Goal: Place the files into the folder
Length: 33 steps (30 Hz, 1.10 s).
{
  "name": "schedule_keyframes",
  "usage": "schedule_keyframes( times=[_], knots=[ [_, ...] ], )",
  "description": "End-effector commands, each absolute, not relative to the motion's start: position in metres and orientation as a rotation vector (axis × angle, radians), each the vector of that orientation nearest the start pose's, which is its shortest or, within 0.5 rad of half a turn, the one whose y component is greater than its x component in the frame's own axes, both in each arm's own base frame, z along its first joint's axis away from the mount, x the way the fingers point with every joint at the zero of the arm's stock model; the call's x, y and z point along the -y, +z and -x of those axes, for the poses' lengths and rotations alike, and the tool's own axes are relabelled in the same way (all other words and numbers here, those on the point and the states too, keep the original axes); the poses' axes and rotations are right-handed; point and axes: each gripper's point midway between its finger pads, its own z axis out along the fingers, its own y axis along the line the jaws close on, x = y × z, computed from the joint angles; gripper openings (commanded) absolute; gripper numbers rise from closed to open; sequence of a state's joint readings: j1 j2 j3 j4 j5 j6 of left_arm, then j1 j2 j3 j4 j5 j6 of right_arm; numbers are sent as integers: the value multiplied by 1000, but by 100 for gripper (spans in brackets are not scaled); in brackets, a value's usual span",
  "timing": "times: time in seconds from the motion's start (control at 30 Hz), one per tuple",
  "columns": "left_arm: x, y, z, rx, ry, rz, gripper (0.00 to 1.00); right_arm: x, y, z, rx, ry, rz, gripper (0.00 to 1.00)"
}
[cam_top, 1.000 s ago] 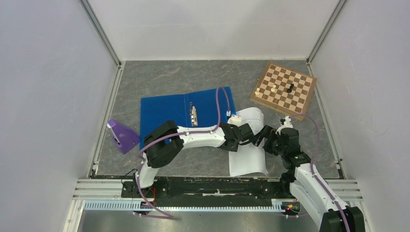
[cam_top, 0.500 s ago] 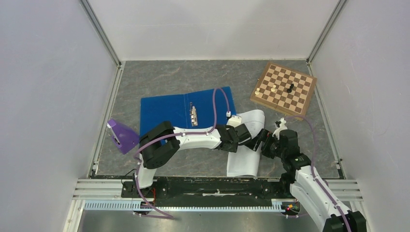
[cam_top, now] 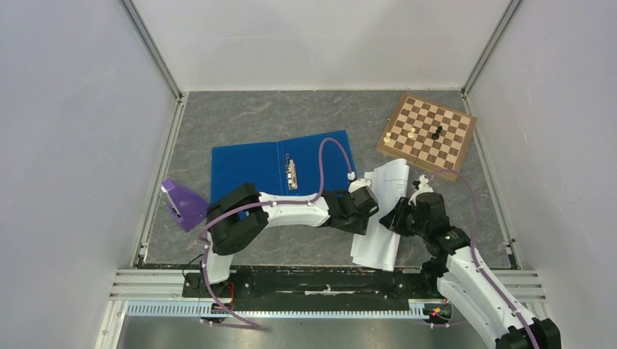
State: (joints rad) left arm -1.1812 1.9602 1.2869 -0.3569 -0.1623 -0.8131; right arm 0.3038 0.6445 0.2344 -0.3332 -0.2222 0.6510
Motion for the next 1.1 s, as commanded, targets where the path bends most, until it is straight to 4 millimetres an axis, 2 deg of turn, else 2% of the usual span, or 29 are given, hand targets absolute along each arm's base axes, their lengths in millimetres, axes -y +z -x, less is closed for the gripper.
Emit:
schedule_keyframes(
  times=[0.0, 0.13, 0.27, 0.33, 0.43, 0.6, 0.8, 0.93, 1.07],
  knots=[
    [407, 30, -138, -2718, -548, -535, 54, -107, 78, -197, -2307, 600, -289, 21],
    [407, 82, -138, -2647, -656, -520, 65, -103, 104, -198, -2262, 582, -275, 18],
    [391, 141, -155, -2518, -675, -491, 74, -112, 134, -198, -2214, 645, -202, 18],
    [383, 162, -169, -2474, -712, -476, 77, -122, 153, -199, -2179, 713, -152, 18],
    [365, 183, -194, -2433, -768, -438, 80, -141, 190, -200, -2104, 850, -67, 19],
    [343, 231, -220, -2278, -996, -444, 82, -168, 250, -199, -2005, 1042, 44, 19],
    [327, 304, -226, -2006, -1195, -514, 83, -194, 306, -189, -1876, 1284, 136, 21],
    [323, 331, -220, -1897, -1266, -571, 83, -202, 328, -184, -1816, 1387, 174, 22],
    [317, 329, -224, -1903, -1234, -584, 84, -207, 345, -178, -1766, 1462, 198, 22]
  ],
)
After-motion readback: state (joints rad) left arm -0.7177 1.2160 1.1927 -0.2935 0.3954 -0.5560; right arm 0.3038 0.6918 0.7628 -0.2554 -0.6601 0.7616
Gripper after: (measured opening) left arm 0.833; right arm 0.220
